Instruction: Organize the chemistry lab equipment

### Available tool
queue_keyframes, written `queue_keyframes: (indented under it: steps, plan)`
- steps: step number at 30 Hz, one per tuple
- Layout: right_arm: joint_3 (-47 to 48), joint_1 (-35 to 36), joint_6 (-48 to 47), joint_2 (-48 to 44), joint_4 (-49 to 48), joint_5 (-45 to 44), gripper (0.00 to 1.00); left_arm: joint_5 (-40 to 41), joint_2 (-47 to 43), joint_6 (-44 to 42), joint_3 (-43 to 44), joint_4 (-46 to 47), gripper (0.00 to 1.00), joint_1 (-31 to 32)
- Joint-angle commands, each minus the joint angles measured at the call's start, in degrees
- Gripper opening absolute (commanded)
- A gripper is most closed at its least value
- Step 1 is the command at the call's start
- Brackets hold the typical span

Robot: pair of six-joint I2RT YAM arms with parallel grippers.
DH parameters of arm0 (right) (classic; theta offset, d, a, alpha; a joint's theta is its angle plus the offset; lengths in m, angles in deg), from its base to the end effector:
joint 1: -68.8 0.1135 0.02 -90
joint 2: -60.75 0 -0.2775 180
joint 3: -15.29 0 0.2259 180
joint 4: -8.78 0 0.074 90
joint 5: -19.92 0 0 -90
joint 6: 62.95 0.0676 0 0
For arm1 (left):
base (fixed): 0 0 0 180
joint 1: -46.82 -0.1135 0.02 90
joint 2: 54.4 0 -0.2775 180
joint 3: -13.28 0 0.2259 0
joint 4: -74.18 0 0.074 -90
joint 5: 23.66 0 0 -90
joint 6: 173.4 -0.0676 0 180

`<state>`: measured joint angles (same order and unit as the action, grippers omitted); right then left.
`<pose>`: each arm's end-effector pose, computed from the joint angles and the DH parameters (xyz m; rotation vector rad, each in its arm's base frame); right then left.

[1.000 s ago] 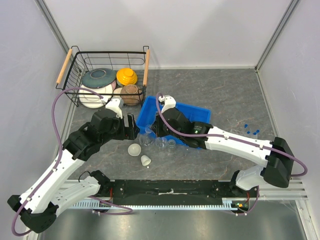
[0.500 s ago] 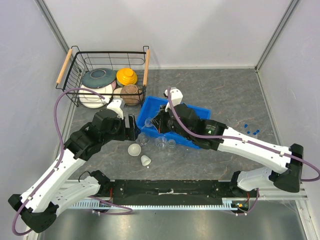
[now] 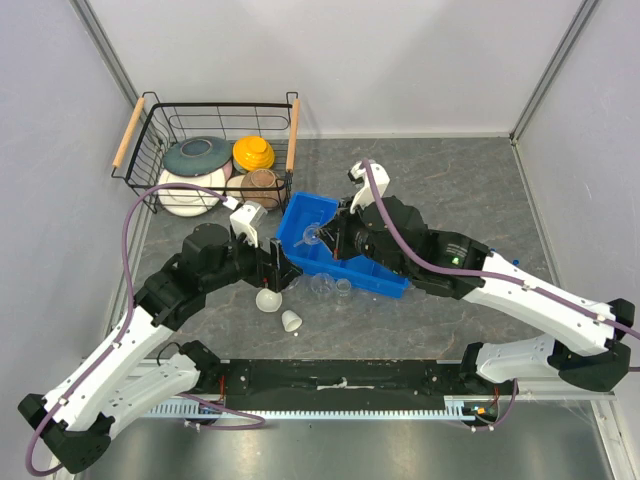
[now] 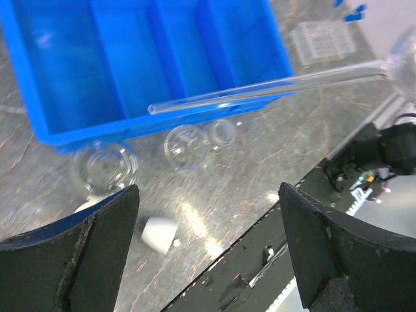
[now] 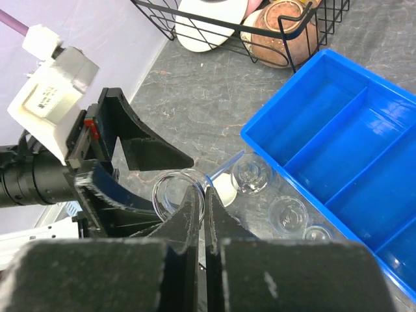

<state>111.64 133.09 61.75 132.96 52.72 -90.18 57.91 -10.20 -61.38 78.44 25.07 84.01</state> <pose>0.1384 0.2338 0.4235 -0.2656 1.9660 0.8254 0.1185 -0.1023 0.3213 0.3779 2.1185 -0.7740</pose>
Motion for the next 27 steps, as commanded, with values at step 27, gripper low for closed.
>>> queue_keyframes:
  steps: [27]
  plan:
    - [15.7, 0.3, 0.4, -8.5, 24.5, 11.6, 0.00, -25.7, 4.2, -19.6, -6.6, 41.6, 0.90, 0.6]
